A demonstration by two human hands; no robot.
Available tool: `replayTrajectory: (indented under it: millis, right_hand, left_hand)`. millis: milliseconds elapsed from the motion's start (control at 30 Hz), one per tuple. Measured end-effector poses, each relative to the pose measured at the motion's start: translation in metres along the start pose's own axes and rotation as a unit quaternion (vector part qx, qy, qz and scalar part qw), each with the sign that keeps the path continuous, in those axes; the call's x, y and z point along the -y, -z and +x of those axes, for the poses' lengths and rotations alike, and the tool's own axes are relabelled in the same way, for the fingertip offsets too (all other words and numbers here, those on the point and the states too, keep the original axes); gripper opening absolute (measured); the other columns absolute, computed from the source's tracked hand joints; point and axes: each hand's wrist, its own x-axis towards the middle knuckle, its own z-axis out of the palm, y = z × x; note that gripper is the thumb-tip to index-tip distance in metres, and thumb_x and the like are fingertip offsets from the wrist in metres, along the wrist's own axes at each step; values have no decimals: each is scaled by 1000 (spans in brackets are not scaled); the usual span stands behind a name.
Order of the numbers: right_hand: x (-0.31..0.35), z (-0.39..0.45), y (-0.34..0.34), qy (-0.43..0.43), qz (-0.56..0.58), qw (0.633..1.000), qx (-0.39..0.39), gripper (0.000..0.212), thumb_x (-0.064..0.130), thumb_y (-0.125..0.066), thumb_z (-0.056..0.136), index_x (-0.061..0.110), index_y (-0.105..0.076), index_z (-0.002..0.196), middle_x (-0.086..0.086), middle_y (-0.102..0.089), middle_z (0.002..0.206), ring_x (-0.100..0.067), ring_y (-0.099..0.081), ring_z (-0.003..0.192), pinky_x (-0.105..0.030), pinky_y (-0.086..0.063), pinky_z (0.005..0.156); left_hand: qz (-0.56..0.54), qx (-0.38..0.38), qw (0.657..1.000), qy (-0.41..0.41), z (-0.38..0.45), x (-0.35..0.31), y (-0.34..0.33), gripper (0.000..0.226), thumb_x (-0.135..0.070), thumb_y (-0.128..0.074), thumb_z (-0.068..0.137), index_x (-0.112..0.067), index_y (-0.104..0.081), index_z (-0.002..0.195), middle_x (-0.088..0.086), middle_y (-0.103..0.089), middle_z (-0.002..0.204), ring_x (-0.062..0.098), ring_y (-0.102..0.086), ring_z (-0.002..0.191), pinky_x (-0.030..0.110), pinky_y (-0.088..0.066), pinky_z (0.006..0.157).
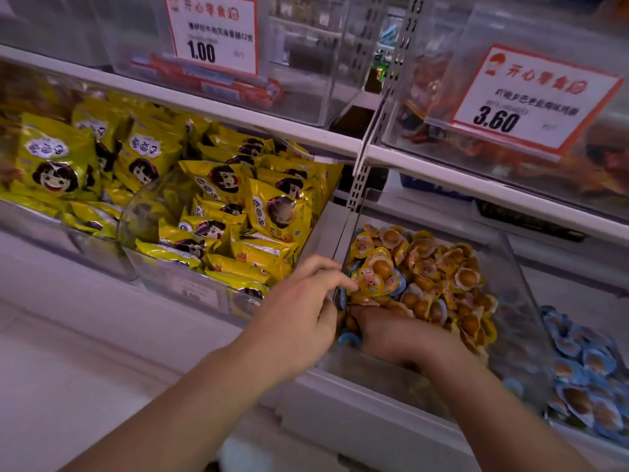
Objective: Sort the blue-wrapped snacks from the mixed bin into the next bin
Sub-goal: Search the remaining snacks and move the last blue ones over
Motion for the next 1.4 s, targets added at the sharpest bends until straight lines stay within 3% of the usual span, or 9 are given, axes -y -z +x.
replayTrajectory:
  millis: [133,233,367,533,600,833,1100,1267,1400]
  right_hand:
    - [5,5,0,-23,36,999,-6,50,53,-60,63,52,-30,103,27,-40,84,3,-42,71,-15,-31,61]
    - [7,4,-1,-22,50,998,-21,75,48,-63,66,32,-33,133,6,-55,112,-16,-56,97,-25,-40,77]
    - [7,-3,0,-13,70,996,-54,59,36,-62,84,21,-41,137,-8,-59,127,-25,-58,111,-29,-44,85]
    - [9,-9,1,30,129,989,-68,73,29,-67,87,24,-21,143,5,-54,98,-12,-57,84,-23,-45,66]
    - [9,-10,3,39,134,988,-63,78,35,-73,84,27,-23,142,8,-54,104,-13,-57,91,-24,-46,73]
    - [17,-13,7,124,69,989,-45,43,18,-66,89,28,-58,131,1,-59,133,-17,-56,119,-35,-47,99]
    - [20,-12,9,99,115,988,-17,32,14,-70,88,19,-67,120,-2,-65,118,-18,-60,108,-36,-51,93]
    - [14,-20,16,98,194,976,6,39,12,-74,84,21,-69,122,7,-66,120,-7,-58,111,-10,-45,85]
    - [14,-22,22,68,270,959,48,24,16,-68,87,37,-71,98,10,-67,98,-6,-60,90,-29,-49,81]
  left_hand:
    - [-1,-6,1000,4,1,-1,-1,41,-3,-49,89,-29,-68,114,-19,-44,124,5,-57,79,29,-46,75]
    - [-1,-6,1000,10,0,-1,-1,41,-2,-50,89,-29,-68,114,-18,-45,125,5,-59,84,32,-48,82]
    - [0,-9,1000,6,-1,-3,-1,39,-3,-50,89,-28,-69,113,-15,-47,127,6,-59,84,33,-48,81]
    - [-2,-8,1000,4,1,-3,0,39,-3,-49,89,-27,-69,113,-17,-47,123,6,-58,97,31,-47,88]
    - [-3,-8,1000,2,1,-2,1,38,-4,-50,90,-26,-69,113,-17,-47,122,5,-56,99,30,-47,88]
    - [-8,5,1000,3,2,1,2,36,-8,-49,92,-29,-67,114,-20,-44,122,3,-57,97,28,-46,88]
    - [2,11,1000,-2,3,2,2,35,-10,-49,92,-29,-67,114,-20,-44,122,6,-59,93,30,-47,85]
    - [0,9,1000,-3,3,0,3,33,-10,-50,92,-28,-67,114,-19,-44,121,4,-57,96,27,-47,88]
    - [5,11,1000,4,4,-2,3,32,-11,-49,94,-28,-67,115,-18,-44,122,7,-60,92,32,-48,86]
